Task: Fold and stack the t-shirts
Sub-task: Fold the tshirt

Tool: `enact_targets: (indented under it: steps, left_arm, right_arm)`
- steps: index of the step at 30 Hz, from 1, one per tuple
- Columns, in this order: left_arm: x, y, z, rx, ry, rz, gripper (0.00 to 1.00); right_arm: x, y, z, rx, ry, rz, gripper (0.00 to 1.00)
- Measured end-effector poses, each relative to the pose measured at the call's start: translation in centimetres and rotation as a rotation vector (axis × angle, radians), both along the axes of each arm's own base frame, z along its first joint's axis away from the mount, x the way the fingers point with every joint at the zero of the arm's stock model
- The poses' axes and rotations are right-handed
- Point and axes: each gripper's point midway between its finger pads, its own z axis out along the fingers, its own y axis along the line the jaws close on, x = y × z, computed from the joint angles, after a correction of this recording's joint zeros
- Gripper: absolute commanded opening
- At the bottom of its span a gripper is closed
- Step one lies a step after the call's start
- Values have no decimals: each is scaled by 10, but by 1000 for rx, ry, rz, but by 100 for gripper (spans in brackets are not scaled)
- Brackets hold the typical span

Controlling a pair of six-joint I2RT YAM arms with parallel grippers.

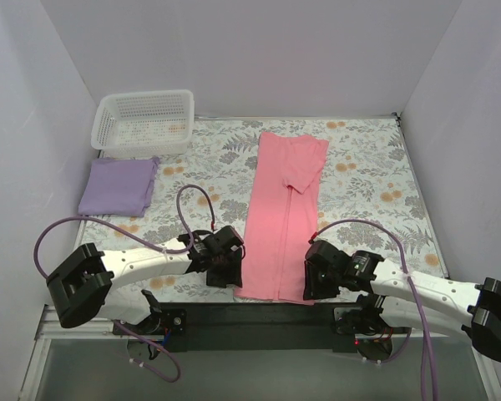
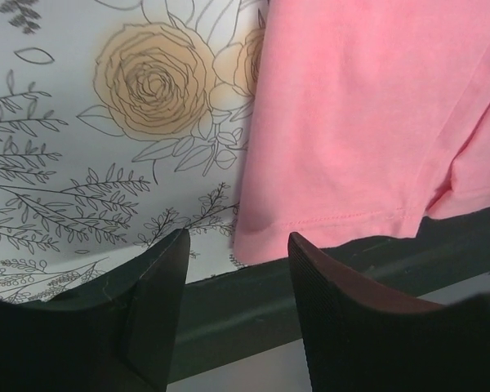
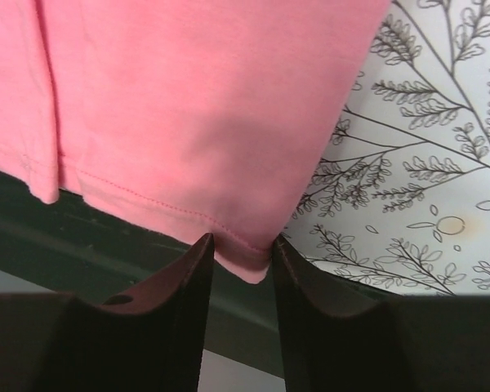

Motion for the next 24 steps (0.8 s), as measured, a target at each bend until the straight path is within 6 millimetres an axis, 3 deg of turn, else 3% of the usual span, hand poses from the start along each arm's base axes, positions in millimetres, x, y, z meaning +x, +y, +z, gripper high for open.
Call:
enact_targets:
  steps: [7, 15, 23, 24]
  left_arm:
    - [-14, -3, -6, 34, 23, -27, 49]
    - [-14, -3, -8, 62, 18, -18, 45]
    - [-16, -6, -11, 83, 22, -32, 32]
    - [-16, -7, -11, 83, 23, -33, 26]
  right_arm:
    - [-4, 6, -1, 58, 14, -4, 31]
    - [-6, 7, -2, 84, 19, -19, 23]
    - [-8, 6, -4, 79, 33, -16, 15]
    - [-9, 6, -4, 78, 36, -15, 12]
